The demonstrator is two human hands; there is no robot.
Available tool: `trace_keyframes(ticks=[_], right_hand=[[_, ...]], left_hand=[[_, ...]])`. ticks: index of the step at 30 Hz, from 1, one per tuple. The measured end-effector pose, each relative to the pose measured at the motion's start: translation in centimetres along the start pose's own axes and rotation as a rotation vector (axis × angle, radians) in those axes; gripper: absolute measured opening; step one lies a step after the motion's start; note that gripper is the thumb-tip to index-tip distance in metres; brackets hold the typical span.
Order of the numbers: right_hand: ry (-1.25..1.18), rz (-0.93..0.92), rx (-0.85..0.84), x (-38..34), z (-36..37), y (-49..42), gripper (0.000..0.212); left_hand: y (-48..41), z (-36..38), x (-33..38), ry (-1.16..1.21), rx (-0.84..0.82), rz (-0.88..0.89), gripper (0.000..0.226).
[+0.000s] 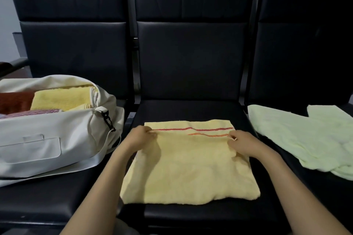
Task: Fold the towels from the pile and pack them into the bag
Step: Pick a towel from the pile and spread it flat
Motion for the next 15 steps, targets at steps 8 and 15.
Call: trace_keyframes(ticks=[8,15], right_hand=[[-0.570,-0.015,0.214,-0.4,-7.4,-2.9,0.008],[-0.371,0.148,0.263,1.0,-2.4,-9.2,0.012]], left_hand=[[-3.1,-4.5,0.5,0.507,0.323,-0.009,0.024],[-7.0,0.9,-4.3,0.100,0.227,-0.140,0.025]])
Point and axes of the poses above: each hand's wrist, its own y-axis away from the middle knuckle, its own z-axis out of the palm, x = y × z, the point moved 8 cm from there along -y, towards the middle knuckle, and after that the axes turned 13 degrees about z, right-handed, at the moved point
